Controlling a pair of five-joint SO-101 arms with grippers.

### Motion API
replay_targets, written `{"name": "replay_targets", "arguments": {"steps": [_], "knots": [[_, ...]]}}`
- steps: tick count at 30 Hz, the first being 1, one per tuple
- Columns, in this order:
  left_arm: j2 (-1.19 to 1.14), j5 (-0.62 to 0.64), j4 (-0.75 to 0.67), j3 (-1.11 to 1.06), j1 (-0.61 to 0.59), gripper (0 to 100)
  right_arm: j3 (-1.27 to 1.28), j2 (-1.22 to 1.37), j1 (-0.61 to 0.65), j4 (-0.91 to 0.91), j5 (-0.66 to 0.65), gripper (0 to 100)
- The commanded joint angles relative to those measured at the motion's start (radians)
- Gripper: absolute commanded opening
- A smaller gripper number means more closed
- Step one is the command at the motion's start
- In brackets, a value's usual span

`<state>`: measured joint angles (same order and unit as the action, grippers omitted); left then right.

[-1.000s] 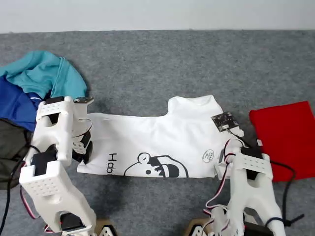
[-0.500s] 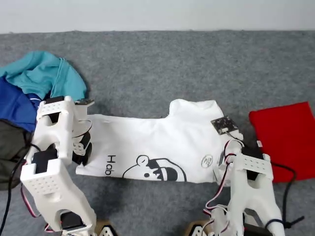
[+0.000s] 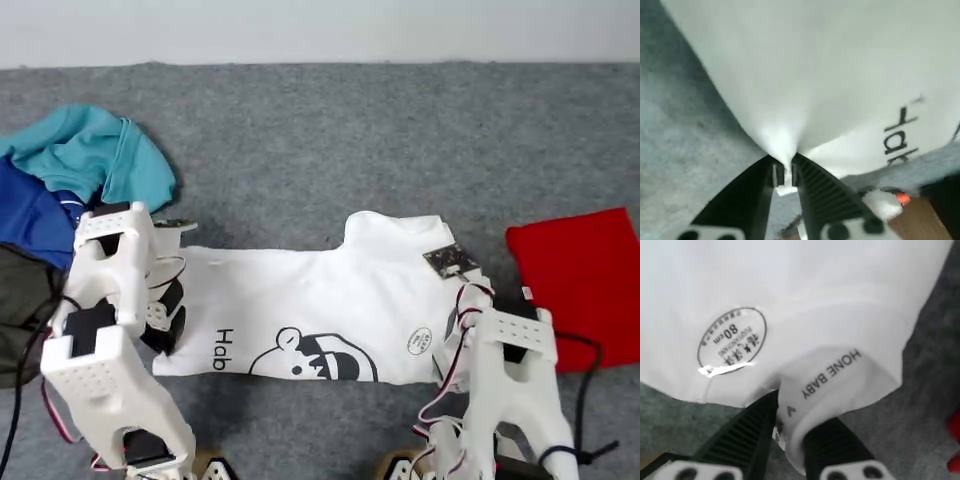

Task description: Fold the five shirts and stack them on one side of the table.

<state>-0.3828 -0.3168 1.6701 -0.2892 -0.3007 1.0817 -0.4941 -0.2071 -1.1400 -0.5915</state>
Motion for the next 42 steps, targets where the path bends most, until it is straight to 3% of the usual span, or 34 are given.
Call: {"name": "replay_targets", "arguments": {"steps": [1, 11, 21, 35, 37, 42], "knots": [[0.120, -0.048, 0.057, -0.015, -0.012, 1, -0.072, -0.019, -0.018, -0.094, -0.011, 0.9], [0.290, -0.120, 0.060, -0.185, -0.012, 1, -0.077, -0.019, -0.035, -0.213, -0.066, 0.9], [0.316, -0.123, 0.017, -0.194, -0.009, 1, -0.075, -0.170, -0.384, -0.222, -0.342, 0.9], [0.316, -0.118, 0.040, -0.202, -0.011, 1, 0.107, -0.274, -0.395, -0.203, -0.353, 1.7], [0.316, -0.118, 0.032, -0.200, -0.011, 1, 0.107, -0.286, -0.406, -0.206, -0.353, 5.4], [0.316, -0.117, 0.015, -0.168, -0.012, 7, 0.083, -0.340, -0.472, -0.257, -0.354, 25.5]]}}
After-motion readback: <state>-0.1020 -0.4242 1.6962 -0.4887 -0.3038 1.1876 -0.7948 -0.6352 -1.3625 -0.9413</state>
